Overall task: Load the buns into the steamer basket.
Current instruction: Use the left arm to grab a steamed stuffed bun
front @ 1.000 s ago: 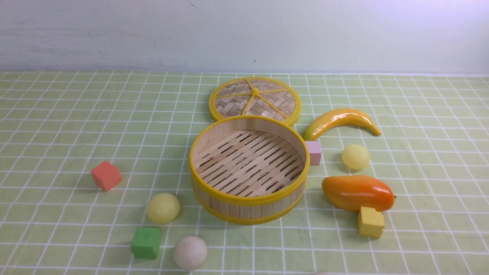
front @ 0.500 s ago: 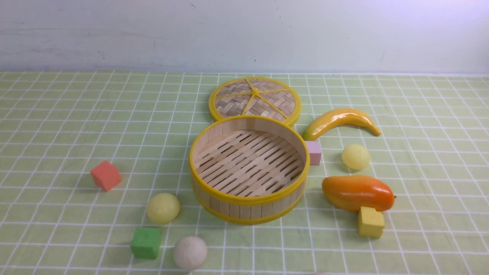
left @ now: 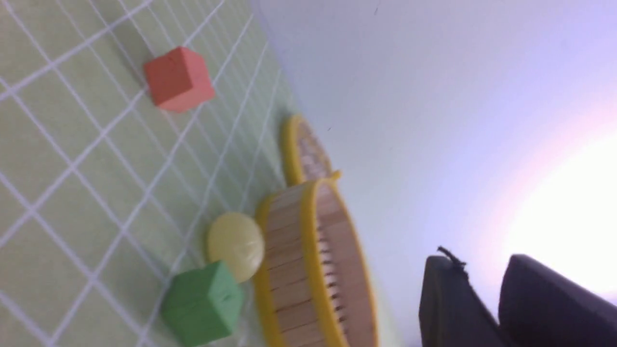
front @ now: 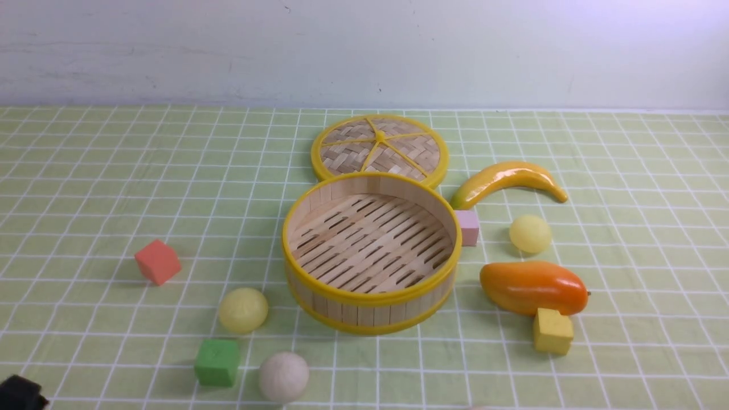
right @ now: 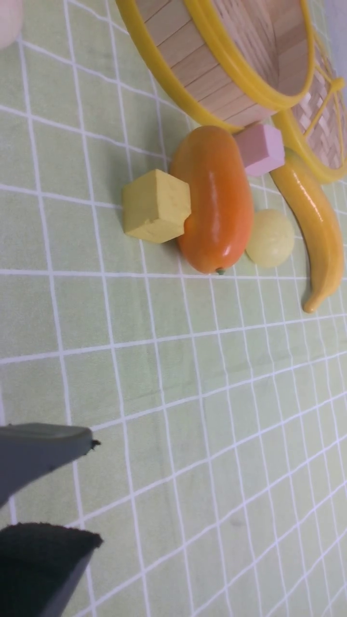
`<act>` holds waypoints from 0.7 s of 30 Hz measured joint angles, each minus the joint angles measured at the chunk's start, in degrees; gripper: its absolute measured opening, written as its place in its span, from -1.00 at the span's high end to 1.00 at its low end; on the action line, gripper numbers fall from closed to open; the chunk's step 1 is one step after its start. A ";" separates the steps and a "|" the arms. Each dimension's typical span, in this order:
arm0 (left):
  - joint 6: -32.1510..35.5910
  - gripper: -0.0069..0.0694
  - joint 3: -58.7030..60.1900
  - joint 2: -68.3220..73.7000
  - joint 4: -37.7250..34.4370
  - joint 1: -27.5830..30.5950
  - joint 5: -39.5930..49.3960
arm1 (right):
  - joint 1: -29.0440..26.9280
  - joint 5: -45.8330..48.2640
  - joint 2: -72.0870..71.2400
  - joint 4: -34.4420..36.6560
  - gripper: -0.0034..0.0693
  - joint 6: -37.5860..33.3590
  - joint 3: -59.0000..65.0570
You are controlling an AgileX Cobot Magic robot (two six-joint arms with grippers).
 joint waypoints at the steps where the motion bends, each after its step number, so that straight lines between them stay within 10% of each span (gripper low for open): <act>1: -0.09 0.39 0.00 0.00 -0.23 0.00 -0.31 | 0.00 0.00 0.00 0.00 0.25 0.00 0.00; 9: 13.11 0.85 -19.69 4.12 6.63 -2.10 15.24 | 0.00 0.00 0.00 0.00 0.25 0.00 0.00; 21: 20.75 0.85 -43.06 51.51 29.24 -2.15 43.80 | 0.00 0.00 0.00 0.00 0.25 0.00 0.00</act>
